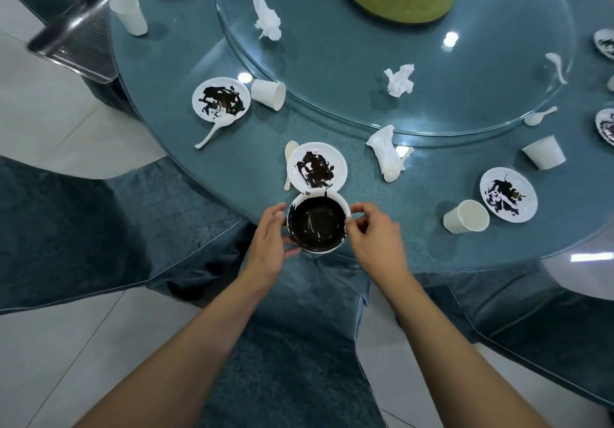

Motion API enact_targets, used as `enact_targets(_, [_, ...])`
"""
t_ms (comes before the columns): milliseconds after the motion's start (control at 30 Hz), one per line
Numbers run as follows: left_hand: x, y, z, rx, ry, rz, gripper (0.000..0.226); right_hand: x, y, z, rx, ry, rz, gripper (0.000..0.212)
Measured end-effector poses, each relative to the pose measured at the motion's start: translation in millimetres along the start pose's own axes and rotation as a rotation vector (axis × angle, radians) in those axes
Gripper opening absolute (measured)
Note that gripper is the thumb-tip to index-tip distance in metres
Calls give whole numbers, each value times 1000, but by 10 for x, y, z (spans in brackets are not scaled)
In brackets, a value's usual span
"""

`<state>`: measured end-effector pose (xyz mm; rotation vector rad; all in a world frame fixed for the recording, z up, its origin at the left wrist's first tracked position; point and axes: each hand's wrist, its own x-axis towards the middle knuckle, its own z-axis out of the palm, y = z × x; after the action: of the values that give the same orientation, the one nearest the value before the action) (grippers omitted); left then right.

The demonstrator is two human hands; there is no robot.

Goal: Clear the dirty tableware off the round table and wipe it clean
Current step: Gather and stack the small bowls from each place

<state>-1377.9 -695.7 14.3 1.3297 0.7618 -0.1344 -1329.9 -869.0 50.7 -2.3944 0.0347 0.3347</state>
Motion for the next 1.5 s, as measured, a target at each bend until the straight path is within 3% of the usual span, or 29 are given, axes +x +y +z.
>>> enact_targets(200, [-17, -31, 37, 75, -32, 90, 49, -92, 92, -38, -75, 33, -12, 27])
enact_targets(367, [52, -27, 100, 292, 73, 165, 57, -126, 251, -128, -308, 124, -126, 33])
enact_targets(467, [118, -33, 137, 423, 93, 222, 56, -128, 287, -177, -417, 111, -144, 38])
enact_targets(800, [34, 1, 119, 626, 222, 252, 43, -166, 354, -206, -416, 108, -203, 39])
enact_targets(1067, [-394, 150, -181, 610, 301, 280, 45, -211, 156, -255, -459, 85, -311, 40])
enact_targets(1500, [-1281, 547, -1279, 555, 535, 304, 45, -477, -861, 292, -441, 58, -628, 40])
